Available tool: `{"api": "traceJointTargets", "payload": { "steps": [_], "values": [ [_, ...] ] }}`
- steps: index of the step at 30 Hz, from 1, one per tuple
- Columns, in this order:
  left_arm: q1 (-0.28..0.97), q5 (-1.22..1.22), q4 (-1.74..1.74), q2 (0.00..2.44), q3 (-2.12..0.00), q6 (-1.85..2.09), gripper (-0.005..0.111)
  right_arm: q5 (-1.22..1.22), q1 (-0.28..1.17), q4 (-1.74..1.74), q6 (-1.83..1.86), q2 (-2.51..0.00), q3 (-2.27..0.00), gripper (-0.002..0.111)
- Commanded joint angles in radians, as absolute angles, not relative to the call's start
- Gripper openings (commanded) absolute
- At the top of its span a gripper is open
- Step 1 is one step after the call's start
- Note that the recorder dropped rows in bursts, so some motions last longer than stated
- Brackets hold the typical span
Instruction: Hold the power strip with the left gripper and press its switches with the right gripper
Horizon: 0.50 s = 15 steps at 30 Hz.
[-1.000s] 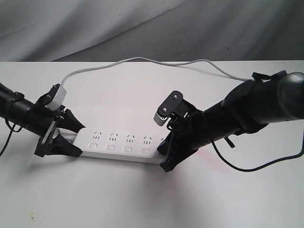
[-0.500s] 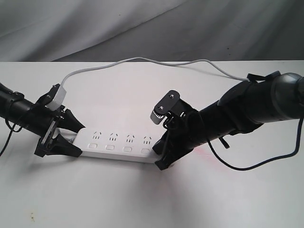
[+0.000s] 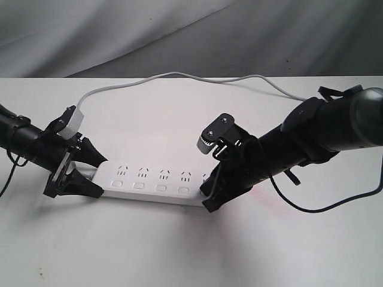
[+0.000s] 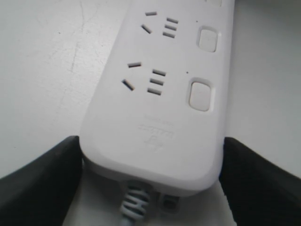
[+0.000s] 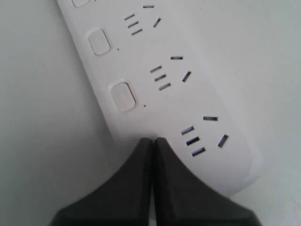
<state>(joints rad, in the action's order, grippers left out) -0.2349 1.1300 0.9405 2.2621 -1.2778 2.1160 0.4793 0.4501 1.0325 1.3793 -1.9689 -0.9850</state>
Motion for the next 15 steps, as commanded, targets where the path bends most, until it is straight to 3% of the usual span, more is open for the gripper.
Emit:
{"api": "traceJointTargets", "payload": {
  "steps": [1, 6, 10, 15],
  "values": [
    [-0.229, 1.078, 0.827, 2.291, -1.257, 2.094, 0.063, 0.43, 0.439, 0.925, 1.37, -2.014, -0.951, 0.0],
    [-0.229, 1.078, 0.827, 2.291, -1.257, 2.094, 0.063, 0.423, 0.441, 1.039, 1.436, -1.969, -0.956, 0.0],
    [-0.229, 1.078, 0.827, 2.291, -1.257, 2.094, 0.063, 0.423, 0.439, 1.27, 1.606, -1.821, -0.997, 0.0],
    [-0.229, 1.078, 0.827, 2.291, -1.257, 2.094, 0.063, 0.387, 0.439, 1.283, 1.607, -1.643, -1.071, 0.0]
  ]
}}
